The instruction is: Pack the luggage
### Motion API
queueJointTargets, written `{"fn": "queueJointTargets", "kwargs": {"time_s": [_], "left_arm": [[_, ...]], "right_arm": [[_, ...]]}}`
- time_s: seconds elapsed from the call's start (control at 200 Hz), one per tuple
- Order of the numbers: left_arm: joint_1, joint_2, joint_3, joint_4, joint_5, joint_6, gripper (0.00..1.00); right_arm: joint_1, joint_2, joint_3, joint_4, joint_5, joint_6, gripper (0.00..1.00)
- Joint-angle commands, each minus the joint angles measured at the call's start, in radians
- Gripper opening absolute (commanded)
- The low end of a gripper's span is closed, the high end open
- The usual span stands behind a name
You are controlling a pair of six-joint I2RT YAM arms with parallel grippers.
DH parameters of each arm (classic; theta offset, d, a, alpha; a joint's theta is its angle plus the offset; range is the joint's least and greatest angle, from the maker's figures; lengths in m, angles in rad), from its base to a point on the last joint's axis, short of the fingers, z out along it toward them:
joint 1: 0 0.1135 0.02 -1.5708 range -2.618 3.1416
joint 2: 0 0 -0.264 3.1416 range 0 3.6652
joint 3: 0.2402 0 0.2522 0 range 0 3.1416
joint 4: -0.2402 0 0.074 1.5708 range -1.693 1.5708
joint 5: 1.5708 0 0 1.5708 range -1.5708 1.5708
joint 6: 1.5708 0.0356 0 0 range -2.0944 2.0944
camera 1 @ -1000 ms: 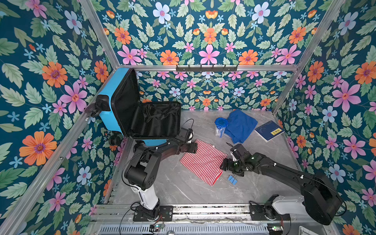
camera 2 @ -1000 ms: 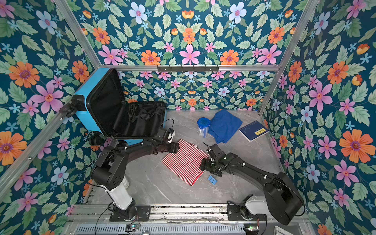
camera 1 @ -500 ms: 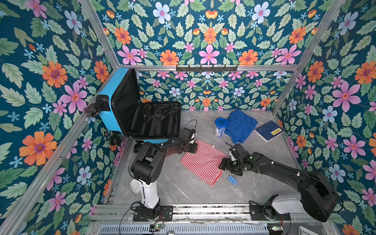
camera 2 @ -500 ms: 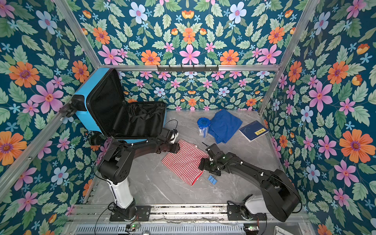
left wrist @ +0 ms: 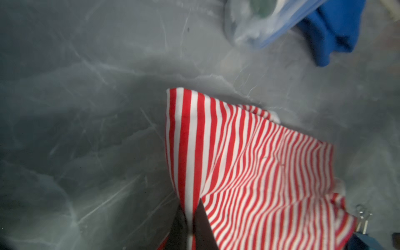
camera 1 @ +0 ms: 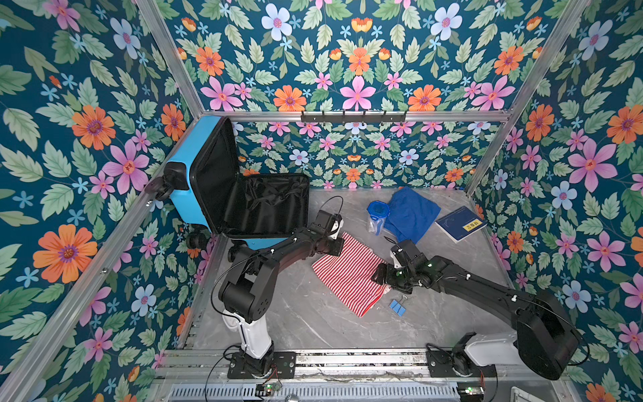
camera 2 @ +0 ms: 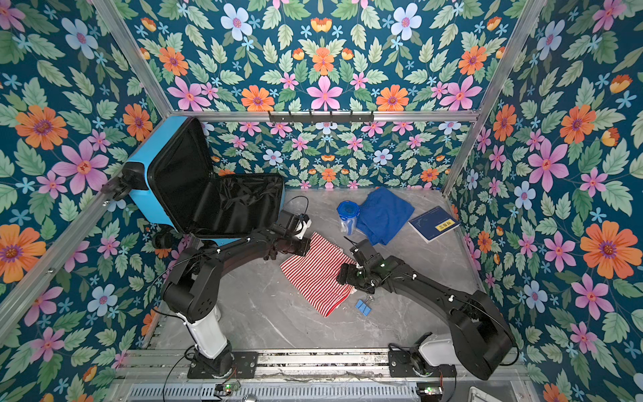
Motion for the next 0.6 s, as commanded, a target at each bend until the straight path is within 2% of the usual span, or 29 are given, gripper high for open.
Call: {"fn": "queueJointTargets", "kwargs": {"time_s": [0.0,0.26,0.595], "left_arm": [[0.002,-0.013,0.103,-0.138,-0.061,0.013,0.00],[0.006,0.026,0.378,-0.382,-0.211,0.072,0.00],[0.066,0.110,0.642,-0.533,-0.393,0.122,0.00]], "right_arm": [[0.001,-0.003,0.031,-0.020,0.021,-0.022,0.86],[0.000,0.015,0.085,-0.028,0.013,-0.033,0.85],[0.054,0.014,0.160,-0.106,0.070,-0.062,0.84]]}}
